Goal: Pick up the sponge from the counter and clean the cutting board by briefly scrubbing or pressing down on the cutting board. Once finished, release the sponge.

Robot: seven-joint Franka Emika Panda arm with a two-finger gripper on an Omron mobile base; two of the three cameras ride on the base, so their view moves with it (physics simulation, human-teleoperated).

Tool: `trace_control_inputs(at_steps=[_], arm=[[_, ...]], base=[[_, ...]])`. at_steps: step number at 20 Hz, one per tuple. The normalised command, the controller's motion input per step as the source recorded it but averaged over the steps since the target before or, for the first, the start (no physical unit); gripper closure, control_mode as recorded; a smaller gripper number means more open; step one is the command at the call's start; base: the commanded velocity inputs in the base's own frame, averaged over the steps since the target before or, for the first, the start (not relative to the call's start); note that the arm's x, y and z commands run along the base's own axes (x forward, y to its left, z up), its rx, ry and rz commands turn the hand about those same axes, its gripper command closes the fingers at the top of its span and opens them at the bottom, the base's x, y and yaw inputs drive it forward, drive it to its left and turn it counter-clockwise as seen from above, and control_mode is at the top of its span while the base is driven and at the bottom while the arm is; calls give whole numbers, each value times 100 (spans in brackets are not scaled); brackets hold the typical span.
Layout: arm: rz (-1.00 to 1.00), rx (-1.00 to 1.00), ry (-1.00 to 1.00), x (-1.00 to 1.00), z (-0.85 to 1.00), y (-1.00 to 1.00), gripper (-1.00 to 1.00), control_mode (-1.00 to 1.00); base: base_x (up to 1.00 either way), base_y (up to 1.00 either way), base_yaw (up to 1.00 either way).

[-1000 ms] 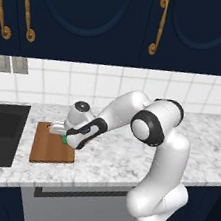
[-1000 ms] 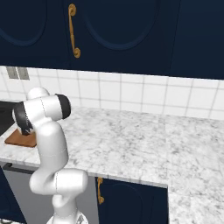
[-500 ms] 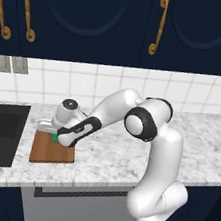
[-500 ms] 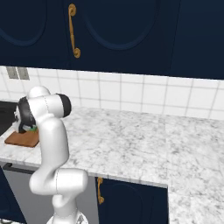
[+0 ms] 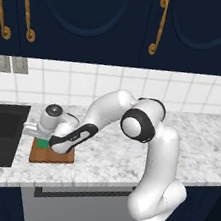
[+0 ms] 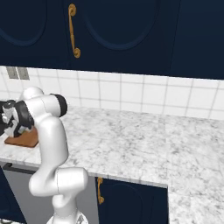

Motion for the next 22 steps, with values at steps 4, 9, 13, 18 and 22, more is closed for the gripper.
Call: trace_control_inputs(at_steps=[4,9,13,18,22], arm=[[-6,0,0,-49,-15,-7,100,-100],[-1,0,0,-42,-14,-7,100,-100],[0,0,0,-23,-1,-20,100,-100],[0,0,0,0,-4,-42,100,-100],[0,0,0,-20,-14,-64,100,-100]], base=[[0,0,0],[0,0,0],[0,0,0],[0,0,0],[0,0,0]])
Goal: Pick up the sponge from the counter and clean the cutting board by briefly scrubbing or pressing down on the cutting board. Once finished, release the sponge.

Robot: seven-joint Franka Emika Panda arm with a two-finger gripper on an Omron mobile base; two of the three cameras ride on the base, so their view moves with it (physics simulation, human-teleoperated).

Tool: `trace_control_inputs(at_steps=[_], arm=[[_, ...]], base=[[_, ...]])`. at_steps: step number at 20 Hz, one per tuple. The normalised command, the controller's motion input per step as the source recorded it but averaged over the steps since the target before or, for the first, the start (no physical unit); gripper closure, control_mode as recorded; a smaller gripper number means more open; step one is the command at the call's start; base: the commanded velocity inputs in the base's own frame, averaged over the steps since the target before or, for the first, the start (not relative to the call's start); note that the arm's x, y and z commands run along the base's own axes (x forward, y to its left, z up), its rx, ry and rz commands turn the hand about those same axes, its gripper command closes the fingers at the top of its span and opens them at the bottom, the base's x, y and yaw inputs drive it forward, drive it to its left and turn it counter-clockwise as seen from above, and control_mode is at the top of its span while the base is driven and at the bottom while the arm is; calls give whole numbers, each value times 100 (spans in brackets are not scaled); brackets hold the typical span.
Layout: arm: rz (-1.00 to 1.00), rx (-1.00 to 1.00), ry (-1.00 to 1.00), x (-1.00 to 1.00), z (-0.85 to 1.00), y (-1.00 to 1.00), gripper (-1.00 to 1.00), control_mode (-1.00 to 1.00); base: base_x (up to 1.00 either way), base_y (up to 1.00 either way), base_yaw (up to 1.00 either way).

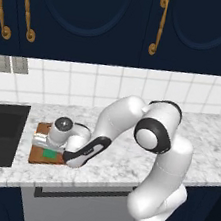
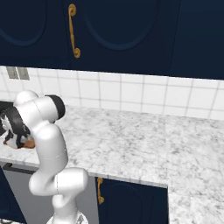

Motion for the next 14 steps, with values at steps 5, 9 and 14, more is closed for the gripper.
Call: trace_control_inputs(at_steps=[5,9,14], arm=[[0,-1,0,-3,-21,-71,100,-100],[1,-7,0,0,-19,-71,100,-100],[2,-13,0,0,-13,-63,100,-100]], base=[[0,0,0],[0,0,0],[0,0,0]])
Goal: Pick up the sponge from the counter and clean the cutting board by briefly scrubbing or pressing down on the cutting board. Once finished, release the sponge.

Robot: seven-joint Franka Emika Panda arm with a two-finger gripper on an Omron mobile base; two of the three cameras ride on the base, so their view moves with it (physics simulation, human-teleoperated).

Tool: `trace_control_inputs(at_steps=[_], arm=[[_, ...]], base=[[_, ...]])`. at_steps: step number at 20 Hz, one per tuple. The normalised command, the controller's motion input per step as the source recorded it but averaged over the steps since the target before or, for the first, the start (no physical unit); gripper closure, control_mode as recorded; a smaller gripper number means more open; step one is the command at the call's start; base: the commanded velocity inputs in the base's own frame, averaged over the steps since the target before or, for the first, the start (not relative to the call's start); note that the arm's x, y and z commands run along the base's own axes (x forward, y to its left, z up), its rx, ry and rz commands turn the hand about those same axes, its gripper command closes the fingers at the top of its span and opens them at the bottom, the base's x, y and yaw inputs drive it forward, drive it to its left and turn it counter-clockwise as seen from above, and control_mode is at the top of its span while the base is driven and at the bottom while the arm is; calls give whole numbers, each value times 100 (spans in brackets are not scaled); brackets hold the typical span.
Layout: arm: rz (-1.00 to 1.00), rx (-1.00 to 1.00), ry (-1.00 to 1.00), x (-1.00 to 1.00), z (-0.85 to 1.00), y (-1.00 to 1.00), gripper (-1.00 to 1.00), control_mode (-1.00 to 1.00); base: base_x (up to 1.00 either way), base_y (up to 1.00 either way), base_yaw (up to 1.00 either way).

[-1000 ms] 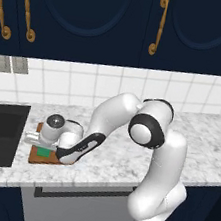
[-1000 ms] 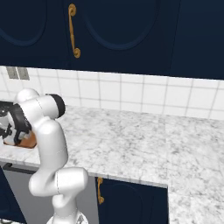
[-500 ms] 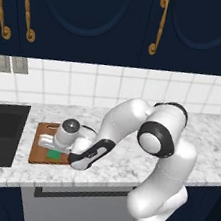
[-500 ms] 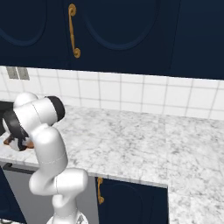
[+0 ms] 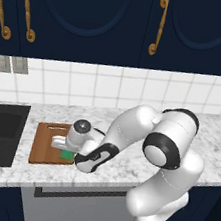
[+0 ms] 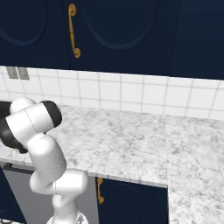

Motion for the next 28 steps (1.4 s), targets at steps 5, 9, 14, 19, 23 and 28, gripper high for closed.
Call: trace_control_inputs(at_steps=[5,9,14,19,23,28], arm=[[2,-8,0,8,0,-63,100,-100],[2,0,0,15,37,-92,100,-100],[4,-2,0,9,43,-91,100,-100],[5,-4,9,45,2,-83,-100,-100],[5,-12,12,55,0,-59,-100,-100],[7,-8,2,9,0,-40,-100,-100]], base=[[0,0,0],[0,0,0],[0,0,0],[0,0,0],[0,0,0],[0,0,0]])
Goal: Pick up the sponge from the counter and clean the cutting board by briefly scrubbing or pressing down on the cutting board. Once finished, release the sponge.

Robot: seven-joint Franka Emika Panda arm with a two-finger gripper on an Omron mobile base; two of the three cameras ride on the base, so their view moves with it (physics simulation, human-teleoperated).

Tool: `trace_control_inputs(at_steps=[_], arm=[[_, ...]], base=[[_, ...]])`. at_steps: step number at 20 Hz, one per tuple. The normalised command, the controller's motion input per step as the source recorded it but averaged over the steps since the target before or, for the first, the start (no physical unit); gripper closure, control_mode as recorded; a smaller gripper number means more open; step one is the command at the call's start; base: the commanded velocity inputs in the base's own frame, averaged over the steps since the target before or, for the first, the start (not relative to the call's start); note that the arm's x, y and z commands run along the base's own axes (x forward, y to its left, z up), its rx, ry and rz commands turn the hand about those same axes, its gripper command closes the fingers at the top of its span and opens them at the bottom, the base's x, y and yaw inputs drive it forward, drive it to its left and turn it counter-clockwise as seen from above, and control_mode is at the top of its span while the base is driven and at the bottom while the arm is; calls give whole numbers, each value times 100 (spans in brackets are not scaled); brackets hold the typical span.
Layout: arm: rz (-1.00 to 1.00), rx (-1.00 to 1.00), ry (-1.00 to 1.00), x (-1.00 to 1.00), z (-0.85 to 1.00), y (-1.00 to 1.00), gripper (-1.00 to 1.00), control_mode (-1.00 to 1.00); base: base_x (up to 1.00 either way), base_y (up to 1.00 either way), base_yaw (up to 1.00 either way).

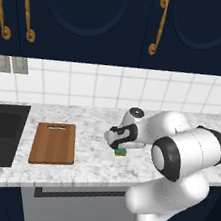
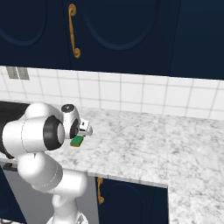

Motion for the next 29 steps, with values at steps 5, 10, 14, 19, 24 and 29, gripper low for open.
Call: trace_control_inputs(at_steps=[5,10,14,19,24,29], arm=[[0,5,0,-17,38,-13,-100,-100],[0,18,0,-51,75,-12,-100,-100],[0,18,-4,-75,99,-15,-100,-100],[1,15,-2,-98,86,-9,-100,-100],[0,15,-1,-100,67,-14,-100,-100],[0,4,1,-100,44,-13,-100,-100]], base=[[0,0,0],[0,0,0],[0,0,0],[0,0,0],[0,0,0],[0,0,0]])
